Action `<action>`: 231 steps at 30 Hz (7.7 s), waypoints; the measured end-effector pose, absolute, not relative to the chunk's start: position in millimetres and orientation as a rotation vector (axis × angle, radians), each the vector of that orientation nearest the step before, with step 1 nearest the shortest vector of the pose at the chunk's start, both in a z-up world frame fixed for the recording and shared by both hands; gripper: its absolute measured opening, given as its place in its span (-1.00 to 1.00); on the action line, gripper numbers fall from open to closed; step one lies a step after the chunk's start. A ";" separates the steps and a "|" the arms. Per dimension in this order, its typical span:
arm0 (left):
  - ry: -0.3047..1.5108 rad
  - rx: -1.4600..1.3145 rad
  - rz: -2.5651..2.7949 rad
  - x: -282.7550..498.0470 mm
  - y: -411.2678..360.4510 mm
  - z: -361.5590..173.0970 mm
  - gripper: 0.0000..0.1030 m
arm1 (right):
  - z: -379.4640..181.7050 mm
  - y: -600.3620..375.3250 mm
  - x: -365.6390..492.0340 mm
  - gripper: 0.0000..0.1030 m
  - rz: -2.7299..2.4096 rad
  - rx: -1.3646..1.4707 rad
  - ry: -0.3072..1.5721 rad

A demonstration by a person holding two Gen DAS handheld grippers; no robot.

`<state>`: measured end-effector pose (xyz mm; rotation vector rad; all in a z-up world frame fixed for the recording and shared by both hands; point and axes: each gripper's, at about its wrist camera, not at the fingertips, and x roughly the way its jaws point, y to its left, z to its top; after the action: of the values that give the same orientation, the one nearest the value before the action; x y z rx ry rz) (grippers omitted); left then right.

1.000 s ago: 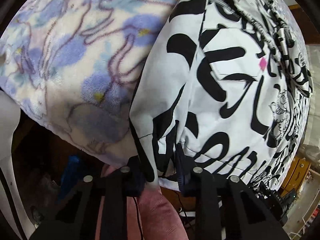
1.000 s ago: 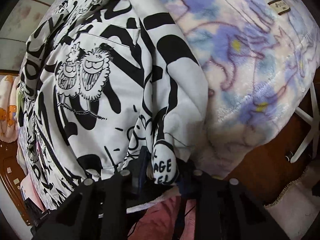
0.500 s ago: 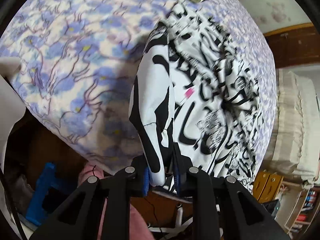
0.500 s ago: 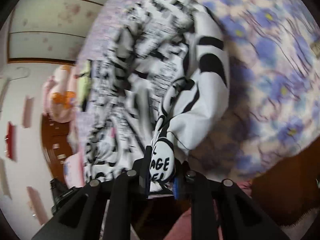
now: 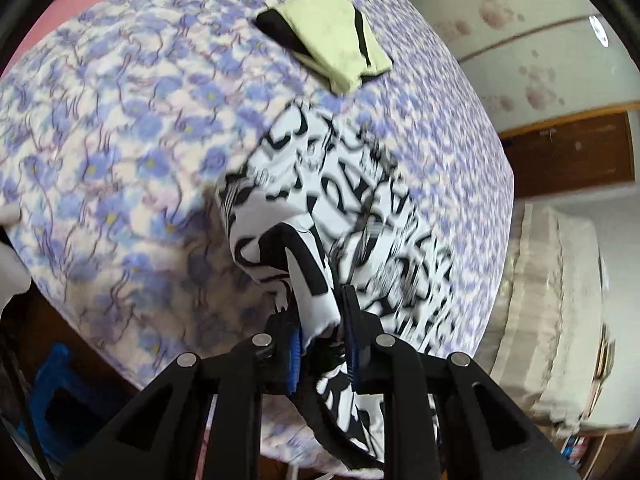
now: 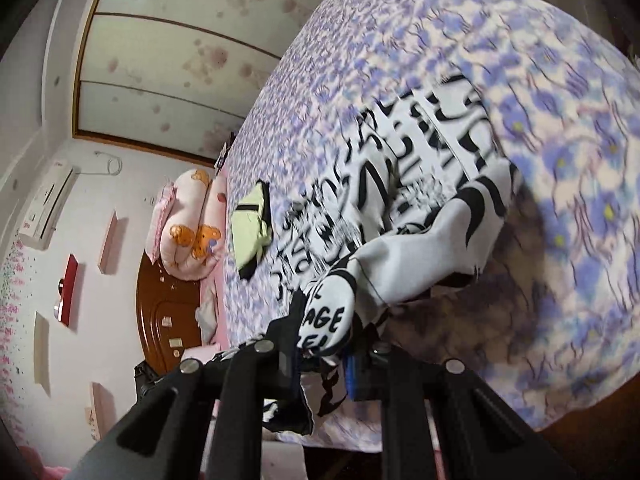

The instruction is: Fold large clothes

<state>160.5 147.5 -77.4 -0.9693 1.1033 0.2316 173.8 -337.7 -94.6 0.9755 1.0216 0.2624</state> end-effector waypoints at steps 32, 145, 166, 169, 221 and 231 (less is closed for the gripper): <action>1.191 -0.848 0.448 531.0 150.4 -245.6 -0.80 | -275.2 -354.9 507.8 -0.72 0.010 0.931 1.141; 1.163 -0.224 0.020 295.9 32.2 -199.8 0.10 | -195.8 -280.2 284.7 -0.35 0.106 0.136 0.920; 1.286 -0.433 -0.178 389.6 -62.8 -284.1 -0.59 | -277.5 -169.5 355.8 -1.00 0.399 0.172 0.975; 1.222 -0.464 -0.167 410.4 -58.6 -282.7 -0.60 | -287.7 -162.9 373.6 -1.00 0.402 0.163 0.976; 1.151 -0.278 0.184 475.6 83.5 -293.6 -0.98 | -299.2 -338.5 462.2 -1.00 0.091 0.226 1.061; 1.174 -0.259 0.224 470.8 95.1 -289.0 -0.98 | -286.9 -345.7 455.6 -1.00 0.025 -0.021 1.062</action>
<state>470.8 95.1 -289.0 -0.2587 1.1739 0.2239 455.6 -345.7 -286.9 -0.0212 1.0622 0.0253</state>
